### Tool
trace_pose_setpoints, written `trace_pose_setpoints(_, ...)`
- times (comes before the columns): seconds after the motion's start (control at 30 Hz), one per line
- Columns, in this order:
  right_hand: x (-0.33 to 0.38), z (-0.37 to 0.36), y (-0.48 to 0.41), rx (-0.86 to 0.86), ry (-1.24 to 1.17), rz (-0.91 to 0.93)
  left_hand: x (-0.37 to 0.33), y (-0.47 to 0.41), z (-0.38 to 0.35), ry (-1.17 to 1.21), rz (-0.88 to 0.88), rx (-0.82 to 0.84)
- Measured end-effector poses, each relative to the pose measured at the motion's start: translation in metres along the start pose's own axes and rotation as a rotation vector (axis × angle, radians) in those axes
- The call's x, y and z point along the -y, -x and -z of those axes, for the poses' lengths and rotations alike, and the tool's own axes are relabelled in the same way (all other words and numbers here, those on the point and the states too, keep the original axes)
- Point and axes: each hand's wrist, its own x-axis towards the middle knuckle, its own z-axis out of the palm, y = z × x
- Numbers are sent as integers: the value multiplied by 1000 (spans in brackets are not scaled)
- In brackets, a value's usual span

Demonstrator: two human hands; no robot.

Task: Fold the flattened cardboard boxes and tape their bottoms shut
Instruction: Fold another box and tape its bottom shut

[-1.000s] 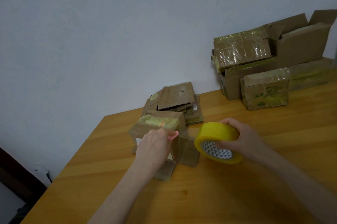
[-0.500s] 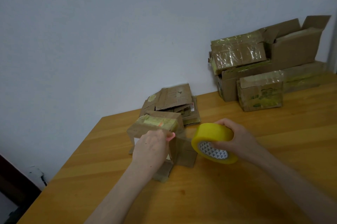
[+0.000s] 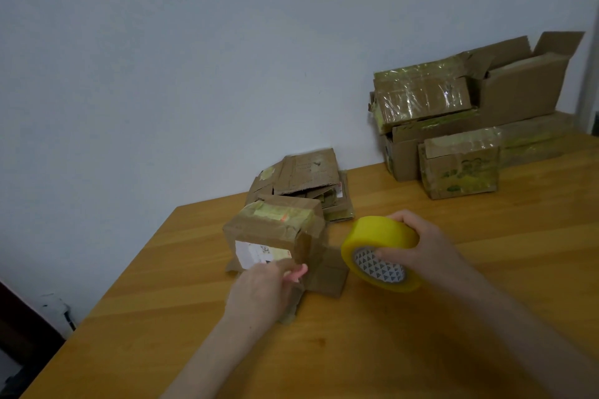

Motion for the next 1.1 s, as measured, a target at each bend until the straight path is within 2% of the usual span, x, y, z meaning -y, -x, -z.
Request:
trace_pose_setpoints(0.07, -1, 1, -1, -7, -17, -13, 15, 19, -8, 82, -67, -92)
trace_pose_setpoints(0.13, -1, 1, -1, 6, -1, -12, 32, 33, -14, 92, -103, -94)
trace_pose_setpoints(0.33, 0, -1, -3, -9, -4, -21, 76, 51, -35, 221, -185, 9)
trace_pose_setpoints(0.4, 0, -1, -3, -18, -11, -23, 81, 51, -42, 194, -190, 35)
trace_pose_setpoints(0.43, 0, -1, -3, -17, -16, -20, 80, 48, -42, 141, -194, 7)
trace_pose_setpoints(0.5, -2, -1, -4, -11, -29, -22, 71, 34, -33, 70, -208, -157)
trace_pose_setpoints(0.6, -2, -1, -6, -4, -31, -30, 37, -5, -2, 118, -231, -426)
trace_pose_setpoints(0.63, -2, -1, -7, -3, -26, -30, 24, -21, 7, 103, -251, -431)
trace_pose_setpoints(0.67, -1, -1, -7, -2, -26, -30, 13, -37, 12, 82, -267, -372)
trace_pose_setpoints(0.77, -2, 0, -5, 12, -51, -27, -4, -69, 10, -34, -264, -12)
trace_pose_setpoints(0.83, -4, 5, -4, 22, -81, -48, -2, -75, 2, -164, -242, 90)
trace_pose_setpoints(1.0, -9, 28, 6, -20, -193, -90, 2, -67, 0, -196, -238, 78)
trace_pose_setpoints(1.03, -9, 32, 8, -37, -216, -81, 0, -65, 1, -142, -234, 40)
trace_pose_setpoints(1.1, -6, 39, 12, -74, -260, -43, -11, -63, 7, 68, -193, -157)
